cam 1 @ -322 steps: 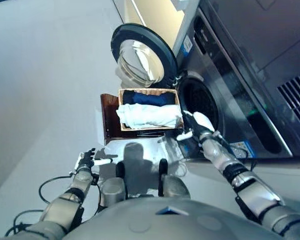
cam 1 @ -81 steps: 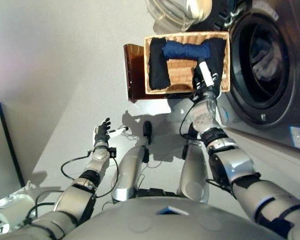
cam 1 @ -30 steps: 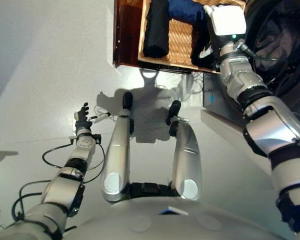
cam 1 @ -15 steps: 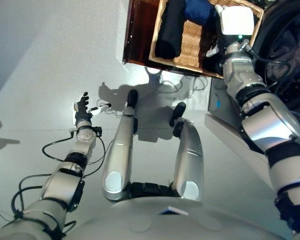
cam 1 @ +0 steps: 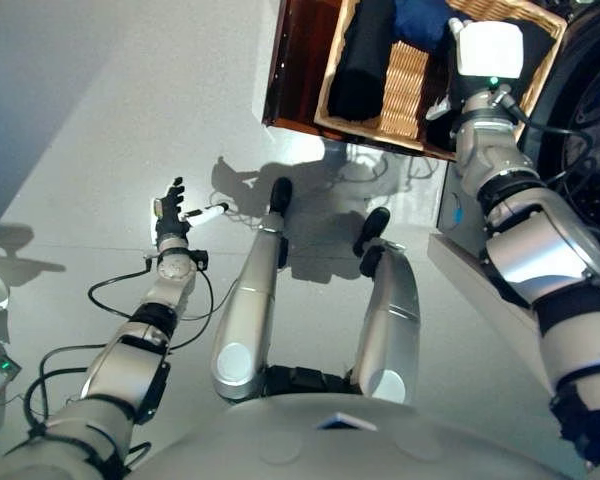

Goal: Pick up the clothes and place them into the washing machine

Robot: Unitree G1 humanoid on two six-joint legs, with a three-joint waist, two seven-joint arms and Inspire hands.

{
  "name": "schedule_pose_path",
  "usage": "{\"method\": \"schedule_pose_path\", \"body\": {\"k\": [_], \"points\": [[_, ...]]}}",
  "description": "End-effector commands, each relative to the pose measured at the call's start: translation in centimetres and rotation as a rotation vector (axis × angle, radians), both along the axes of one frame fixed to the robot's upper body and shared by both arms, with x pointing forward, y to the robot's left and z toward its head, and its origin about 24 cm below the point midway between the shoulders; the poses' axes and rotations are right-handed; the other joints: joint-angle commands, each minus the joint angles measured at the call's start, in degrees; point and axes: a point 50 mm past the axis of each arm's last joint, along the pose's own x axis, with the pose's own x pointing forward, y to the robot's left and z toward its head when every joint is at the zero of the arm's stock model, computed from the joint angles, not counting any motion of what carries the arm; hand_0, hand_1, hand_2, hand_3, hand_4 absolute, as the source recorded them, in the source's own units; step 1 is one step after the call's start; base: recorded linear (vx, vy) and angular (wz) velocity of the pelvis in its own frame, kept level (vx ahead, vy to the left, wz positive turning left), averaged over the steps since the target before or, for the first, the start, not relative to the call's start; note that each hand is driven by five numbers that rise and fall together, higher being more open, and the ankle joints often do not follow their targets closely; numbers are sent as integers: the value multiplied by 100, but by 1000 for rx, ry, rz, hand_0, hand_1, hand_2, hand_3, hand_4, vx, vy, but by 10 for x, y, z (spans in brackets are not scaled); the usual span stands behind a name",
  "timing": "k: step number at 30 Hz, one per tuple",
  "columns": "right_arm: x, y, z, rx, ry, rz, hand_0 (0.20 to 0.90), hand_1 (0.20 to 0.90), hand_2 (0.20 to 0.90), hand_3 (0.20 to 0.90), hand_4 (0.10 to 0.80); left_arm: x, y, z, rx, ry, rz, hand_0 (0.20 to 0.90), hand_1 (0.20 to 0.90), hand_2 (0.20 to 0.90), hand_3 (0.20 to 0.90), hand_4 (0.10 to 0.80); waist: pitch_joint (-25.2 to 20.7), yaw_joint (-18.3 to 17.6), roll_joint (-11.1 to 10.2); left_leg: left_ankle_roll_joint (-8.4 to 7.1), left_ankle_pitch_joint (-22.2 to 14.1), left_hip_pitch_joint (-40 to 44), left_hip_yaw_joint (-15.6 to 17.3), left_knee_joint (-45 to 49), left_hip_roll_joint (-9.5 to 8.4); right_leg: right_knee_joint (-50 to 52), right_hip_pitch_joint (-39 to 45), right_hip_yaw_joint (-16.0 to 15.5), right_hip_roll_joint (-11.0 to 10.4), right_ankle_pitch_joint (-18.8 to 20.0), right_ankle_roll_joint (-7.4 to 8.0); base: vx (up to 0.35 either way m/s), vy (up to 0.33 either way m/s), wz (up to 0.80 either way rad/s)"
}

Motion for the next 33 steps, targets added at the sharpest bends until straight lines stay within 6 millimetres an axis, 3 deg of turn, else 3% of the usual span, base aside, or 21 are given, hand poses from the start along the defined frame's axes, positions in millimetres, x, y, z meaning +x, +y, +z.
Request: {"method": "schedule_pose_path", "body": {"k": [1, 5, 6, 7, 8, 9, 10, 23, 32, 33], "points": [[-3, -30, 38, -20, -142, -92, 900, 900, 900, 900, 800, -5, 9, 5, 11, -62, 50, 900, 900, 900, 900, 800, -251, 55, 214, -146, -619, -79, 236, 510, -158, -237, 87, 239, 227, 156, 202, 2, -22, 4], [-5, -34, 35, -27, -130, -112, 900, 900, 900, 900, 800, -7, 8, 3, 12, -58, 49, 900, 900, 900, 900, 800, -246, 77, 281, -149, -596, -146, 222, 501, -177, -187, 17, 241, 220, 127, 196, 5, -21, 5], [-6, -37, 33, -36, -123, -124, 711, 711, 711, 711, 665, -7, 8, 2, 14, -54, 49, 900, 900, 900, 900, 800, -250, 84, 312, -155, -581, -161, 213, 477, -186, -178, -11, 250, 223, 116, 194, 3, -13, 4], [-6, -37, 33, -36, -123, -124, 711, 711, 711, 711, 665, -7, 8, 2, 14, -54, 49, 900, 900, 900, 900, 800, -251, 84, 312, -155, -580, -162, 213, 476, -186, -178, -12, 250, 223, 116, 194, 7, -10, 4], [-6, -38, 34, -39, -125, -128, 417, 417, 417, 417, 455, -7, 8, 2, 15, -53, 49, 900, 900, 900, 900, 800, -254, 82, 319, -158, -574, -175, 206, 467, -191, -177, -18, 251, 220, 114, 195, 0, 0, 0], [-6, -38, 34, -39, -125, -128, 258, 258, 258, 258, 341, -7, 8, 2, 15, -53, 49, 900, 900, 900, 900, 800, -254, 82, 320, -158, -573, -176, 205, 467, -192, -177, -19, 251, 220, 114, 195, 0, 0, 0], [-7, -39, 32, -48, -118, -130, 200, 200, 200, 200, 300, -8, 8, 1, 15, -50, 49, 900, 900, 900, 900, 800, -262, 95, 339, -162, -558, -197, 198, 452, -201, -162, -47, 250, 210, 111, 195, 0, 0, 0], [-9, -39, 30, -69, -134, -133, 200, 200, 200, 200, 300, -11, 8, -2, 27, -40, 52, 900, 900, 900, 900, 800, -321, 63, 387, -182, -449, -28, 191, 224, -220, -262, 42, 251, 226, 143, 175, 0, 0, 0], [-8, -39, 39, -9, -195, -126, 200, 200, 200, 200, 300, -14, 10, -5, 27, -22, 55, 900, 900, 900, 900, 800, -347, 20, 370, -199, -295, 451, 242, -220, -204, -709, 475, 260, 285, 285, 192, -5, -1, -2], [-7, -37, 44, 18, -222, -109, 200, 200, 200, 200, 300, -16, 12, -7, 28, -14, 60, 900, 900, 900, 900, 800, -363, -10, 354, -191, -72, 498, 271, -360, -192, -908, 537, 249, 308, 519, 165, 22, -16, -6]]}}
